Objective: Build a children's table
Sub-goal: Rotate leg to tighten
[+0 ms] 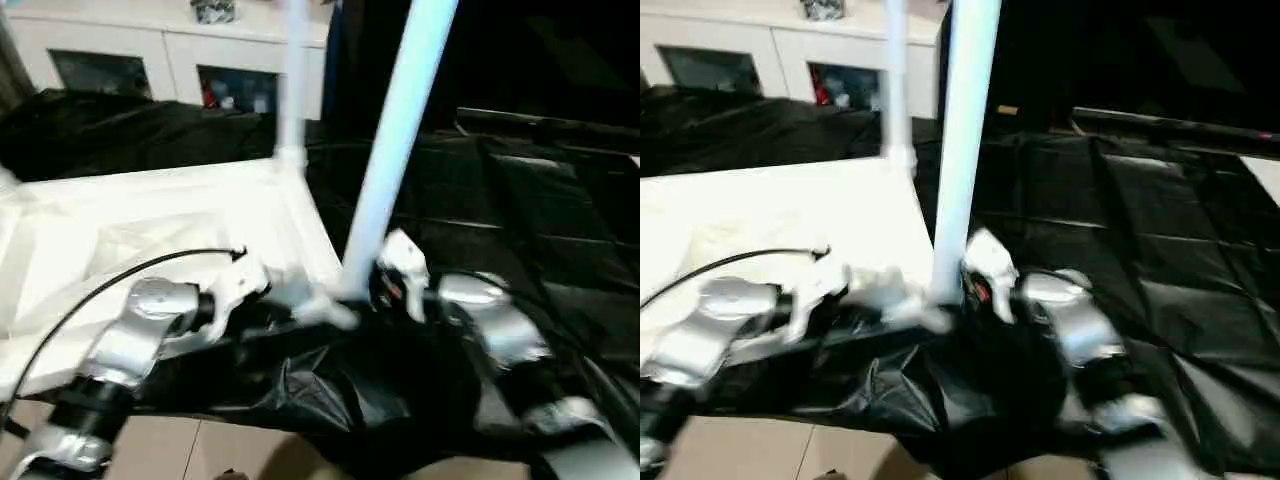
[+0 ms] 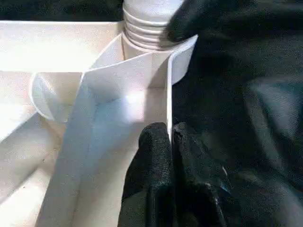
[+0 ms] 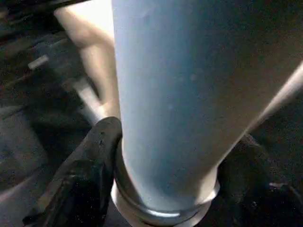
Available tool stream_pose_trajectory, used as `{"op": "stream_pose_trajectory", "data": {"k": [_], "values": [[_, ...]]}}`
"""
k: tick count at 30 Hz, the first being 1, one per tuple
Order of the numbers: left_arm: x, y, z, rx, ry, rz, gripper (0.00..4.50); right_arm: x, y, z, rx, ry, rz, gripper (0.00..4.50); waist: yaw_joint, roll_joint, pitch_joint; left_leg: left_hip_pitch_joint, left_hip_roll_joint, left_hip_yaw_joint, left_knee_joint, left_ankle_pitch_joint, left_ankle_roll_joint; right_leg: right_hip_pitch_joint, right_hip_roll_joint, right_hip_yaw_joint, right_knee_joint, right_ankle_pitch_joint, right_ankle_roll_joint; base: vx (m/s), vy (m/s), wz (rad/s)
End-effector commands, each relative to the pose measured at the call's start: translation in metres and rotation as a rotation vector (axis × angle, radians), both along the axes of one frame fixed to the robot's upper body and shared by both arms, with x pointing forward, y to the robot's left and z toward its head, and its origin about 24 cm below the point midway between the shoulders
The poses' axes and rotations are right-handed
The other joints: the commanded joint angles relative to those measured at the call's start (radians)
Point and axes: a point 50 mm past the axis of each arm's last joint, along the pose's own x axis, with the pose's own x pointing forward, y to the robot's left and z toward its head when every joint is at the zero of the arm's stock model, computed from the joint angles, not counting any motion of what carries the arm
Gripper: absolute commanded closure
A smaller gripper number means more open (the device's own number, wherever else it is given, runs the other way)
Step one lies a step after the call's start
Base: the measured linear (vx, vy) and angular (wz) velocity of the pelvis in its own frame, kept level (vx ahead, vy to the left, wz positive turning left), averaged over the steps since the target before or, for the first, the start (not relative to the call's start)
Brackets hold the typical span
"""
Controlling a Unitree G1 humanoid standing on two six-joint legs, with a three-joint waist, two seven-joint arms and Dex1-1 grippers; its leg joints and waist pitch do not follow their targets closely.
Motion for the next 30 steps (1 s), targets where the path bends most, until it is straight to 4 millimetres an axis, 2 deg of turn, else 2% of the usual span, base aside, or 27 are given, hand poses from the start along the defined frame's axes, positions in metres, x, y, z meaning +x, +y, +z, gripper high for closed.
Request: {"op": "stream_pose_trajectory", "data": {"k": [1,2,3,5,7,10,11,12,14,15,16,18,25,30], "values": [[0.012,-0.014,0.003,-0.051,-0.052,0.105,4.5,0.001,0.012,-0.013,-0.01,0.05,-0.093,1.84,0.001,0.002,-0.054,0.007,0.026,-0.008,-0.073,-0.243,0.001,0.044,-0.079,0.06,-0.096,-0.419,-0.131,0.0,0.0,0.0],[0.017,-0.022,0.001,-0.052,-0.062,0.158,4.5,0.004,0.022,-0.016,0.002,0.058,-0.172,1.84,0.0,0.004,-0.053,0.006,0.027,-0.009,-0.074,-0.247,0.001,0.043,-0.08,0.06,-0.098,-0.434,-0.121,0.0,0.0,0.0],[0.02,-0.026,0.0,-0.052,-0.065,0.181,4.5,0.006,0.026,-0.018,0.004,0.062,-0.209,1.84,-0.004,0.01,-0.051,0.009,0.027,-0.009,-0.075,-0.253,-0.006,0.037,-0.077,0.059,-0.101,-0.44,-0.117,0.0,0.0,0.0],[0.022,-0.03,0.0,-0.053,-0.067,0.203,4.5,0.007,0.031,-0.02,0.007,0.072,-0.254,1.84,-0.001,0.007,-0.056,0.012,0.027,-0.01,-0.074,-0.255,-0.01,0.04,-0.08,0.059,-0.1,-0.43,-0.115,0.0,0.0,0.0],[0.026,-0.041,0.0,-0.059,-0.072,0.229,4.5,0.011,0.042,-0.022,0.021,0.099,-0.347,1.84,-0.004,0.01,-0.055,0.007,0.029,-0.01,-0.077,-0.253,-0.008,0.039,-0.076,0.06,-0.095,-0.388,-0.124,0.0,0.0,0.0],[0.03,-0.053,0.002,-0.064,-0.083,0.237,4.5,0.014,0.059,-0.021,0.035,0.109,-0.4,1.84,-0.004,0.014,-0.059,0.008,0.028,-0.012,-0.076,-0.256,-0.017,0.04,-0.079,0.06,-0.093,-0.377,-0.129,0.0,0.0,0.0],[0.032,-0.056,0.004,-0.065,-0.089,0.237,4.5,0.015,0.07,-0.017,0.064,0.102,-0.385,1.5,-0.005,0.015,-0.059,0.007,0.027,-0.01,-0.075,-0.253,-0.016,0.04,-0.078,0.061,-0.092,-0.348,-0.133,0.0,0.0,0.0],[0.032,-0.056,0.004,-0.065,-0.089,0.237,4.5,0.015,0.07,-0.017,0.064,0.102,-0.385,1.29,-0.005,0.014,-0.06,0.005,0.027,-0.01,-0.075,-0.249,-0.014,0.041,-0.078,0.061,-0.09,-0.336,-0.134,0.0,0.0,0.0],[0.032,-0.056,0.005,-0.065,-0.096,0.212,4.5,0.015,0.074,-0.015,0.066,0.099,-0.369,1.12,-0.003,0.015,-0.061,0.003,0.027,-0.009,-0.075,-0.236,-0.007,0.044,-0.077,0.062,-0.086,-0.301,-0.141,0.0,0.0,0.0],[0.031,-0.055,0.004,-0.061,-0.094,0.201,4.5,0.014,0.074,-0.015,0.065,0.096,-0.352,1.05,-0.003,0.021,-0.06,0.002,0.026,-0.009,-0.076,-0.236,-0.004,0.045,-0.077,0.062,-0.084,-0.294,-0.144,0.0,0.0,0.0],[0.03,-0.053,0.004,-0.058,-0.093,0.188,4.5,0.014,0.074,-0.015,0.061,0.089,-0.337,1.05,-0.003,0.019,-0.061,0.002,0.027,-0.008,-0.075,-0.235,-0.003,0.045,-0.077,0.062,-0.085,-0.291,-0.144,0.0,0.0,0.0],[0.029,-0.049,0.004,-0.052,-0.09,0.168,4.5,0.014,0.071,-0.013,0.056,0.059,-0.31,0.71,-0.002,0.017,-0.061,0.002,0.027,-0.008,-0.076,-0.232,0.001,0.046,-0.078,0.062,-0.084,-0.291,-0.145,0.0,0.0,0.0],[0.017,-0.032,0.005,-0.048,-0.064,0.049,4.5,0.014,0.048,-0.005,0.044,-0.015,-0.146,0.71,-0.002,0.018,-0.062,-0.003,0.029,-0.01,-0.076,-0.219,0.015,0.052,-0.078,0.061,-0.081,-0.269,-0.154,0.0,0.0,0.0],[0.008,-0.024,0.007,-0.067,-0.039,-0.042,4.5,0.01,0.032,-0.002,0.019,-0.029,-0.026,0.71,0.0,0.018,-0.065,0.0,0.031,-0.005,-0.072,-0.175,0.037,0.051,-0.075,0.064,-0.069,-0.173,-0.194,0.0,0.0,0.0]]}}
